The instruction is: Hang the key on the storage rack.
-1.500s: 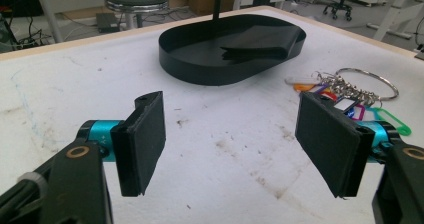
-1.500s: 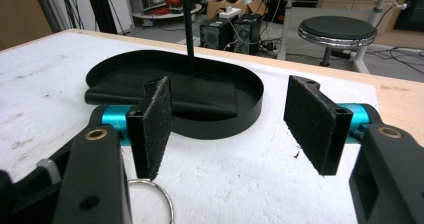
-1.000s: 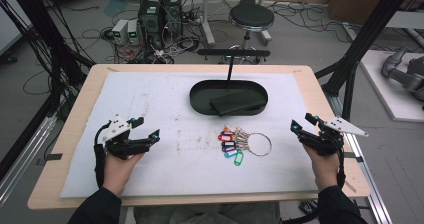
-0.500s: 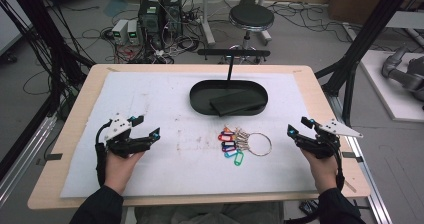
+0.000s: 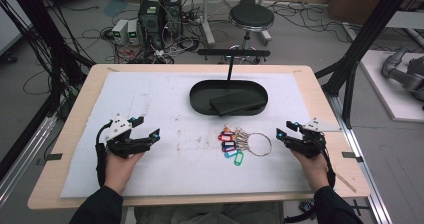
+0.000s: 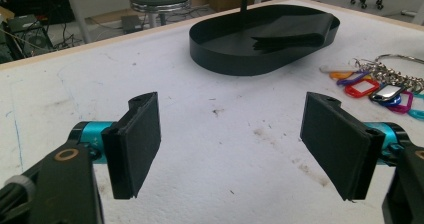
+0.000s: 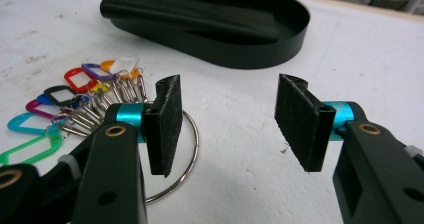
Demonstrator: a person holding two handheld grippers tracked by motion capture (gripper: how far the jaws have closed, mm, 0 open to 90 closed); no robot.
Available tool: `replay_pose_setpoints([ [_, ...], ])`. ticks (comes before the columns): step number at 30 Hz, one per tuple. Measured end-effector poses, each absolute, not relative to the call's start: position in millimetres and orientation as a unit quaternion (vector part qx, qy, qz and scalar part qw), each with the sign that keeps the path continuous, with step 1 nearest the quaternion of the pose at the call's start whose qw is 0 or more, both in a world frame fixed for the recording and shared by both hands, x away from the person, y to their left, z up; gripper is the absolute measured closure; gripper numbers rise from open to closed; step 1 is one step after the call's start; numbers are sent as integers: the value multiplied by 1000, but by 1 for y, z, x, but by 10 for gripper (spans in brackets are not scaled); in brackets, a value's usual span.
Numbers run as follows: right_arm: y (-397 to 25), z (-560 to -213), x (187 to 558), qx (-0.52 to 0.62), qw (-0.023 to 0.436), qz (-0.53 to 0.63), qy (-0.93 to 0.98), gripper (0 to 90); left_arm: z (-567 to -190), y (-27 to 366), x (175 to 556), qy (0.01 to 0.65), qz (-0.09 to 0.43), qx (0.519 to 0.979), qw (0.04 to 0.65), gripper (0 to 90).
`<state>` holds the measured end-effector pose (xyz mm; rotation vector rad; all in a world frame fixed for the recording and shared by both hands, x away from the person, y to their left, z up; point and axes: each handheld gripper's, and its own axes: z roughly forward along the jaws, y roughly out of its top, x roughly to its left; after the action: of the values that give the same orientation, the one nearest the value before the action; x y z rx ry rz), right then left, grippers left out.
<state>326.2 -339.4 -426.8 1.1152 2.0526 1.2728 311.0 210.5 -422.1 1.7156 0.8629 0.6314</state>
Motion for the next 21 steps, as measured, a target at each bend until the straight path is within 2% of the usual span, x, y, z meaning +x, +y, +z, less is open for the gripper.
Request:
replay_pose_setpoints([
  [2, -336, -430, 330, 411, 223, 457, 756, 498, -423, 211, 310, 362, 265, 719, 530, 242],
  [12, -326, -435, 341, 400, 211, 444, 774, 579, -424, 212, 309, 365, 264, 720, 527, 243],
  [21, -314, -444, 361, 383, 162, 428, 803, 679, -426, 211, 307, 364, 263, 725, 523, 242],
])
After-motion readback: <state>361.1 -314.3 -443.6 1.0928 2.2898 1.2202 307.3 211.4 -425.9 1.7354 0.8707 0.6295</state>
